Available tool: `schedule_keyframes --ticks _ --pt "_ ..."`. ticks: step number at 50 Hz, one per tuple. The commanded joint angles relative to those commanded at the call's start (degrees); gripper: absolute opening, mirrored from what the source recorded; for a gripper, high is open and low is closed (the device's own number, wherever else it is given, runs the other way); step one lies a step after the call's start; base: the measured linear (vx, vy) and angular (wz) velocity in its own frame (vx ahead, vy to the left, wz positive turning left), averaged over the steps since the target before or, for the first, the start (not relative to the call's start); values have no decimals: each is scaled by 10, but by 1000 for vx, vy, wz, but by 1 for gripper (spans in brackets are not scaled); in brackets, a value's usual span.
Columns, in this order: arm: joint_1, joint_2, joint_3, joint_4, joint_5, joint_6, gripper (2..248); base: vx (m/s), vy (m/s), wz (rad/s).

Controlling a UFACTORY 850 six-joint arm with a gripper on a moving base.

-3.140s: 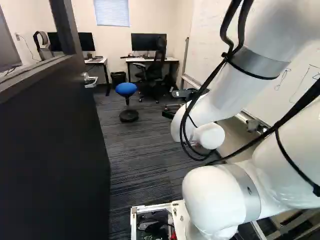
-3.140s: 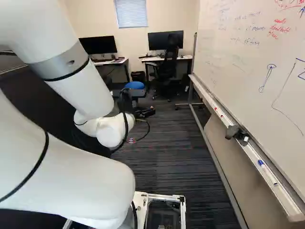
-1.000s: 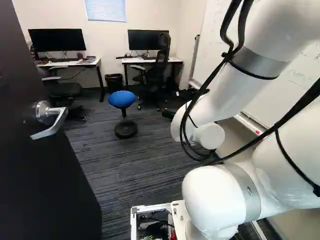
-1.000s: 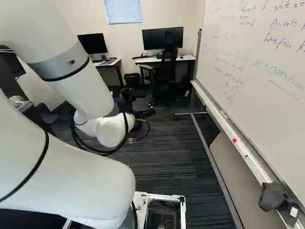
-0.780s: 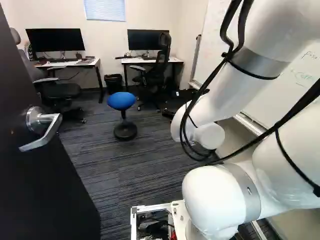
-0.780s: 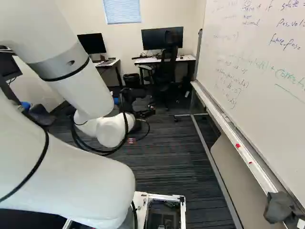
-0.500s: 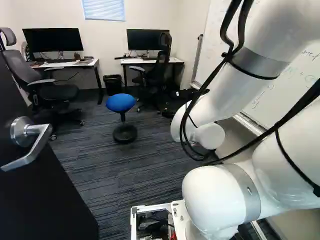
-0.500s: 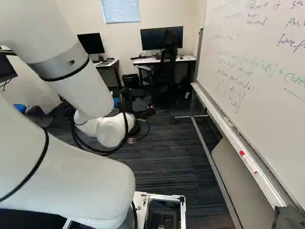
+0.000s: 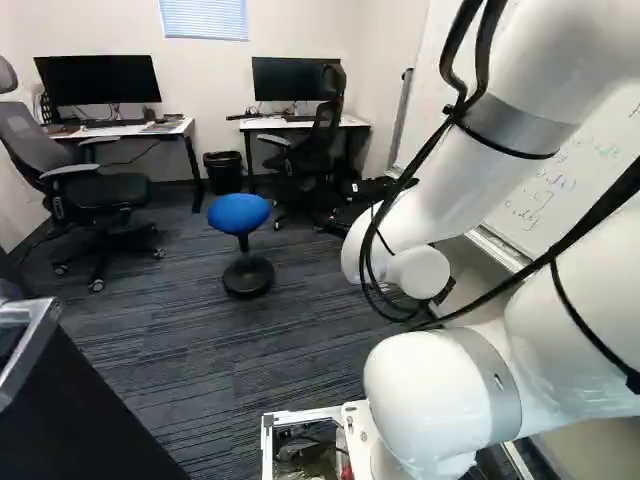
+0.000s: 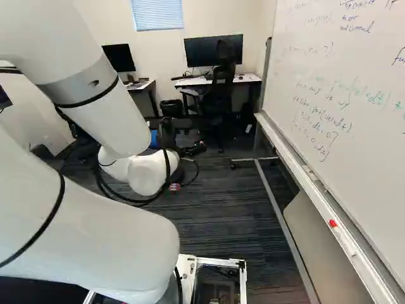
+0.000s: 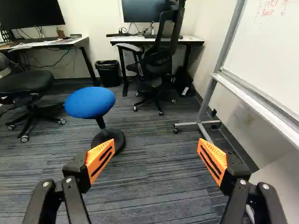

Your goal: Open the door and move inside

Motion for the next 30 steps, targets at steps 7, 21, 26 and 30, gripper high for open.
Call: schedule_keyframes --ticks 7,21,26,30 --pt "0 0 0 0 0 0 247 169 7 -5" --pt "0 0 0 0 0 0 247 152 4 -4" --pt "0 0 0 0 0 0 247 119 3 -9" --pt "0 0 0 0 0 0 247 62 1 -3"
